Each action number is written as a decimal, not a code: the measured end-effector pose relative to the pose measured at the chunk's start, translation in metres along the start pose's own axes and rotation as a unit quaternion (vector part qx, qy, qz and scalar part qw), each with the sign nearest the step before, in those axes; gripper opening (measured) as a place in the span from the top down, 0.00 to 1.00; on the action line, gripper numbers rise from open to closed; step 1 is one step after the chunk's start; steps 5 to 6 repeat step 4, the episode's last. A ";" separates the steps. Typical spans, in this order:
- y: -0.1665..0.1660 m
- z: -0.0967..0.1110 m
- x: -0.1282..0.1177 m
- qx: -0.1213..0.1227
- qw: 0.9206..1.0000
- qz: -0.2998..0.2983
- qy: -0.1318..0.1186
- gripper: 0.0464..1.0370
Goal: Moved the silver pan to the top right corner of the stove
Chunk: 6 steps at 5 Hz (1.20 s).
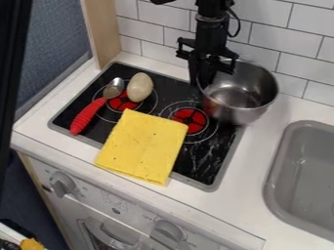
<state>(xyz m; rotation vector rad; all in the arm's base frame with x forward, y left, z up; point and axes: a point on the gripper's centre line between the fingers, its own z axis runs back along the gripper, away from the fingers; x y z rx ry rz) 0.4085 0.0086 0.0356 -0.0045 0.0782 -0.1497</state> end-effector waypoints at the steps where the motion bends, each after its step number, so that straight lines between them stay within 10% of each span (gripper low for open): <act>1: -0.003 0.007 0.001 0.007 1.000 -0.016 -0.017 0.47; 3: -0.003 0.046 -0.009 0.014 0.997 -0.018 -0.071 0.02; 6: 0.007 0.043 -0.018 0.018 0.998 -0.008 -0.060 0.03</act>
